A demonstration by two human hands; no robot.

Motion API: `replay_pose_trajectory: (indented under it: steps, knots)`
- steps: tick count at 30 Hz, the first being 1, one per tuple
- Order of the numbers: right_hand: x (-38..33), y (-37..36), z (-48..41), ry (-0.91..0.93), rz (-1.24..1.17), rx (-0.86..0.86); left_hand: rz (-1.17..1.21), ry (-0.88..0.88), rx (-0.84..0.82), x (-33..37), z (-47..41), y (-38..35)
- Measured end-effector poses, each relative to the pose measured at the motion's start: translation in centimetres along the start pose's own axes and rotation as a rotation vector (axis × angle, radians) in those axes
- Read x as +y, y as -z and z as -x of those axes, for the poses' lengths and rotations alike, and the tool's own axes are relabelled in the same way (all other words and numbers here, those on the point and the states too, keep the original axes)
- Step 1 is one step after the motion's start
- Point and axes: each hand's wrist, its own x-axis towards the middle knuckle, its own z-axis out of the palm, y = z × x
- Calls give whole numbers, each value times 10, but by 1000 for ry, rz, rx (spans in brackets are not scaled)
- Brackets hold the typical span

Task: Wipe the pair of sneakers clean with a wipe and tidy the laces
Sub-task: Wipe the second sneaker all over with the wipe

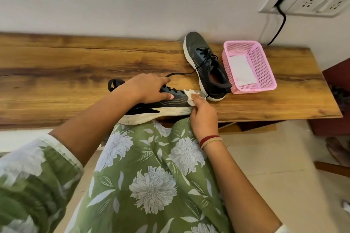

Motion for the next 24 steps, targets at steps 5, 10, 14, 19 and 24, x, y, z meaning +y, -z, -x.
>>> replay_pose_trajectory:
  steps: [5, 10, 14, 19, 24]
  knots:
    - [-15, -12, 1, -56, 72, 0, 85, -5, -4, -8, -10, -1]
    - [-45, -19, 23, 100, -4, 3, 36, -52, 96, -10, -10, -9]
    - [-34, 5, 13, -13, -345, -60, -24, -53, 206, -7, -6, -16]
    - [-4, 23, -6, -73, -82, 113, -31, -53, 275, -2, -5, -17]
    - [-22, -7, 7, -61, 209, -26, -68, -40, 297, 5, -6, -22]
